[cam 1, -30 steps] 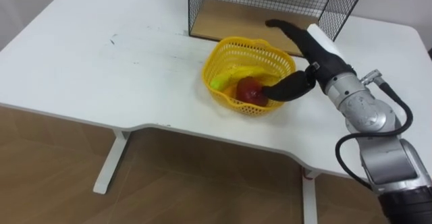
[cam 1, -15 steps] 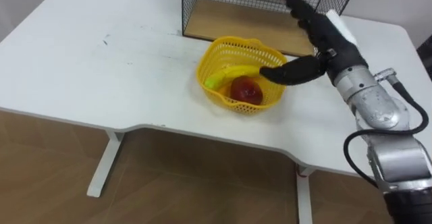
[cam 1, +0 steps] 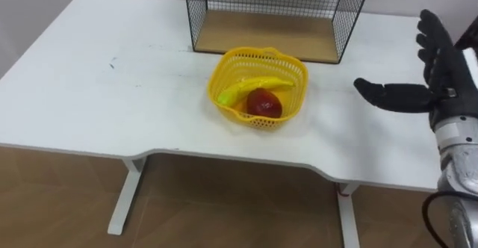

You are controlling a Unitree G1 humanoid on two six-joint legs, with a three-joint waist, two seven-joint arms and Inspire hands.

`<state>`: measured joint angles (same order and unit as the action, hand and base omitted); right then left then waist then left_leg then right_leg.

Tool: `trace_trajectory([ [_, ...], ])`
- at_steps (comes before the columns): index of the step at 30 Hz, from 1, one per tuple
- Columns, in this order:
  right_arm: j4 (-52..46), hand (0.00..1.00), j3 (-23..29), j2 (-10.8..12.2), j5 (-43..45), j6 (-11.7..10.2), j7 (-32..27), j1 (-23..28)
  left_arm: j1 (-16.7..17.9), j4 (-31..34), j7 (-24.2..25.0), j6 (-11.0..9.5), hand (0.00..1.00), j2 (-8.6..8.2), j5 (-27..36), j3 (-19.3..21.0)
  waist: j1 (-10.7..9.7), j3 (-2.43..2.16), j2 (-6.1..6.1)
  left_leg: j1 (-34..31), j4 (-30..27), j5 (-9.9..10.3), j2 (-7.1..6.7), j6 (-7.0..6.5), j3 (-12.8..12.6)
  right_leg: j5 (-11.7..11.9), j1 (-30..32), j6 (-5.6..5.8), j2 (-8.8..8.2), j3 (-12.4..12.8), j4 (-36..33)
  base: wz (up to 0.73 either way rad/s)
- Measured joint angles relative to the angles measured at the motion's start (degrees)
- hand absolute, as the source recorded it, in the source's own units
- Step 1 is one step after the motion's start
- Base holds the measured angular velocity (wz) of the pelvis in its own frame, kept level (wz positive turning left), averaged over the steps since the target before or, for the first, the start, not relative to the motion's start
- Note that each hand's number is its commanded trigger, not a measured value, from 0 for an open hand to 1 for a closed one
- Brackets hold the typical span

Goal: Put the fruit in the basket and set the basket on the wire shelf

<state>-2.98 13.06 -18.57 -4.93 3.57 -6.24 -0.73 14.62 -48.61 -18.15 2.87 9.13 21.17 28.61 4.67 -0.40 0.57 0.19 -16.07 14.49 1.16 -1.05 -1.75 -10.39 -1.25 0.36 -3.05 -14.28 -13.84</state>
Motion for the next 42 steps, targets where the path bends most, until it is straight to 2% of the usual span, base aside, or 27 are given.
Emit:
trace_trajectory([
  [4, -0.58, 0.00, 1.85, 0.48, -0.01, -0.03, -2.80, 2.83, 0.06, 11.06, -7.13, -0.13, 0.00, -0.01, 1.80, 3.39, 0.32, -0.25, -0.48, 0.10, 0.46, -0.03, 0.02, 0.00, 0.03, -0.02, 0.09, 0.03, 0.19, 0.17, 0.22, -0.02],
  [5, -0.59, 0.00, 1.89, 0.50, 0.43, -0.04, -3.73, 3.73, -0.08, 14.76, -9.57, -1.00, 0.00, 0.00, 1.76, 4.21, 0.60, -0.39, -0.70, 0.24, 0.62, -0.03, 0.01, 0.00, 0.03, -0.02, 0.09, 0.04, 0.18, 0.26, 0.15, -0.03],
  [6, -0.60, 0.00, 1.90, 0.53, 0.49, -0.13, -4.44, 4.37, -0.80, 17.37, -11.79, -2.00, 0.00, 0.01, 1.71, 5.18, 0.79, -0.28, -0.53, 0.42, 0.71, -0.03, -0.01, -0.01, -0.06, -0.02, 0.09, 0.04, 0.16, 0.40, 0.11, -0.05],
  [8, -0.60, 0.00, 2.33, 0.58, 0.20, -0.62, -5.08, 5.99, -1.60, 21.60, -15.09, -2.67, 0.00, 0.02, 1.64, 6.36, 1.23, -0.09, -0.13, 0.39, 0.69, -0.03, -0.03, -0.01, -0.11, -0.02, 0.26, 0.04, 0.17, 0.57, 0.12, -0.05],
  [12, -0.64, 0.00, 4.74, 1.10, 0.15, -0.63, -7.04, 7.93, -1.57, 35.35, -22.17, -3.28, 0.00, 0.50, 0.51, 9.01, 1.96, -0.10, 0.44, 0.57, 1.32, -0.01, -0.01, -0.03, -0.45, -0.10, 0.48, 0.18, 0.19, 1.32, -0.21, -0.03],
  [17, -0.65, 0.00, 4.76, 1.62, 0.71, -1.08, -7.68, 7.99, -1.95, 47.91, -26.37, -4.19, 0.00, 0.69, -2.67, 10.22, 2.18, 0.09, 1.22, 0.36, 1.13, -0.02, -0.01, -0.03, -0.81, -0.12, 1.28, 0.20, 0.21, 1.91, -0.83, -0.06],
  [22, -0.78, 0.00, 4.36, 1.51, 0.31, -1.17, -8.03, 7.78, -2.05, 61.54, -26.57, -4.64, 0.00, 1.55, -3.46, 9.27, 2.01, 0.17, 1.13, 0.02, 0.27, -0.01, -0.06, -0.04, -0.77, -0.12, 1.77, 0.20, 0.07, 1.64, -1.25, 0.00],
  [25, -0.78, 0.00, 3.85, 1.52, 0.29, -1.18, -8.12, 7.60, -4.14, 66.03, -26.10, -5.12, 0.00, 3.45, -3.45, 7.98, 2.05, 0.29, 1.30, -0.47, -0.29, -0.01, -0.07, -0.04, -0.54, -0.13, 1.68, 0.19, 0.08, 1.53, -1.36, 0.03],
  [27, -0.78, 0.00, 3.60, 1.51, 0.24, -1.59, -8.06, 7.08, -6.55, 67.60, -25.63, -5.89, 0.00, 4.42, -3.91, 6.62, 2.01, 0.55, 1.42, -1.02, -0.52, 0.00, -0.09, -0.04, -0.50, -0.18, 2.22, 0.12, 0.02, 1.59, -1.88, 0.02],
  [31, -0.78, 0.00, 1.70, 1.52, 1.00, -2.08, -7.83, 6.98, -8.17, 69.22, -23.84, -6.07, 0.00, 4.46, -3.95, 4.69, 1.68, 0.56, 1.45, -1.15, -0.63, 0.00, -0.47, -0.04, -0.58, -0.24, 2.37, 0.03, 0.05, 2.14, -1.99, 0.00],
  [39, -0.78, 0.00, 1.36, 1.69, 0.95, -2.33, -7.39, 4.93, -11.19, 70.86, -18.89, -6.60, 0.00, 4.65, -4.46, -0.55, 0.89, 0.61, 1.26, -1.77, -1.24, -0.10, -0.89, -0.21, -0.65, -0.49, 3.67, 0.18, -0.39, 2.50, -3.04, -0.01],
  [42, -0.78, 0.00, -1.43, 1.87, 0.94, -2.34, -7.09, 2.87, -12.73, 70.81, -13.88, -6.59, 0.00, 4.68, -4.49, -3.82, 0.27, 0.75, 1.01, -1.85, -1.16, -0.11, -0.87, -0.22, -1.04, -0.50, 3.84, 0.19, -0.37, 2.63, -3.01, 0.00],
])
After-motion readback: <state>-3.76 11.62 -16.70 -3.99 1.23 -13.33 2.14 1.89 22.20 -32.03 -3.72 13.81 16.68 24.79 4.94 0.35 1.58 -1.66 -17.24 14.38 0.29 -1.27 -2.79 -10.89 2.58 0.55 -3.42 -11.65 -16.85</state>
